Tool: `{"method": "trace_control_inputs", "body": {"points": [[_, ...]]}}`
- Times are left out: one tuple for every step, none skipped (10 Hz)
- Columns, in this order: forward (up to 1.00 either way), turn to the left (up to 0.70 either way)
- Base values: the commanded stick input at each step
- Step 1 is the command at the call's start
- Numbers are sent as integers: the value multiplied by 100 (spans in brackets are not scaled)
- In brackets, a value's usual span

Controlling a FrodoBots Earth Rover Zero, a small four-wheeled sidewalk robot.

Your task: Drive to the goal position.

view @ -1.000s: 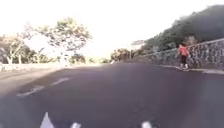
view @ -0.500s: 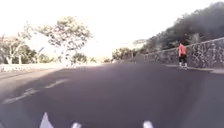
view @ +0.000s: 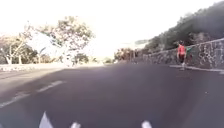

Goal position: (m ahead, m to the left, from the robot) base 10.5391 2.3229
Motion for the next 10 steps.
{"method": "trace_control_inputs", "body": {"points": [[85,0],[85,0],[85,0],[85,0],[85,0],[85,0],[85,0],[85,0],[85,0],[85,0]]}}
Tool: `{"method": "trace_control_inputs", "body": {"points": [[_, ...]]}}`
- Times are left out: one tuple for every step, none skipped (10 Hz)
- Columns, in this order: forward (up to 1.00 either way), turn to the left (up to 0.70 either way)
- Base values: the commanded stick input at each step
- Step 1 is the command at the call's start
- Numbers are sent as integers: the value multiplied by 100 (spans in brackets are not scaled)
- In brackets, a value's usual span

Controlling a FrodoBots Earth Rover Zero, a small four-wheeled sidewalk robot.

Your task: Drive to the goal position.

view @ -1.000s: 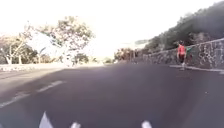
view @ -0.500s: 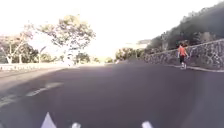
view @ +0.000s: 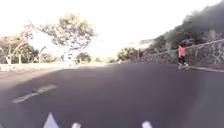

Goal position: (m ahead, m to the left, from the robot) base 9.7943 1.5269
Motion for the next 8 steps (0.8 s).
{"method": "trace_control_inputs", "body": {"points": [[85,0],[85,0],[85,0],[85,0],[85,0],[85,0],[85,0],[85,0]]}}
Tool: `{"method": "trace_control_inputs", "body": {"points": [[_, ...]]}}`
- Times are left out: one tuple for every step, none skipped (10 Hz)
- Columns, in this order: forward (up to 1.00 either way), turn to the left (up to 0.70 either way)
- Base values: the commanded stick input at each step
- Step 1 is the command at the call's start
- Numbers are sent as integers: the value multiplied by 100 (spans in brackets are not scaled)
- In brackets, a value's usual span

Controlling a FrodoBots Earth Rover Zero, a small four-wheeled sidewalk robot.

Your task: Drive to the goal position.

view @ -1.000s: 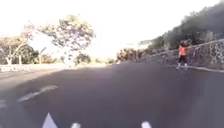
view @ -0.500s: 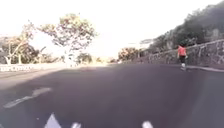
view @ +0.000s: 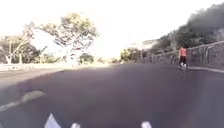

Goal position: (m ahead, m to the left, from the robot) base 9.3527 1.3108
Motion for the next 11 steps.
{"method": "trace_control_inputs", "body": {"points": [[85,-7],[85,-19],[85,-31],[85,-29],[85,-23],[85,-17],[85,-11],[85,-5],[85,0],[85,0],[85,0]]}}
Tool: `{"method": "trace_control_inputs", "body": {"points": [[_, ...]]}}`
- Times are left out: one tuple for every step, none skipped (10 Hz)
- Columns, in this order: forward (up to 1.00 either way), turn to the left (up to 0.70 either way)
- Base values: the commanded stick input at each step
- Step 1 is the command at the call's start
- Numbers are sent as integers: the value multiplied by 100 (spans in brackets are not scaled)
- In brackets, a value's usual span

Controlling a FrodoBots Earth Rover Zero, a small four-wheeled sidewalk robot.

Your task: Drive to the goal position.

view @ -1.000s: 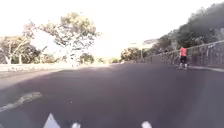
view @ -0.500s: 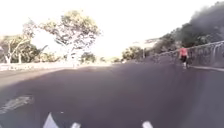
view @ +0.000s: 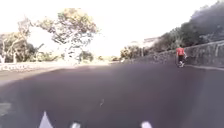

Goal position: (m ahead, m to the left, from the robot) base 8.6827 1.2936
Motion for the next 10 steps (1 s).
{"method": "trace_control_inputs", "body": {"points": [[85,0],[85,0],[85,0],[85,0],[85,0],[85,0],[85,0],[85,0],[85,0],[85,0]]}}
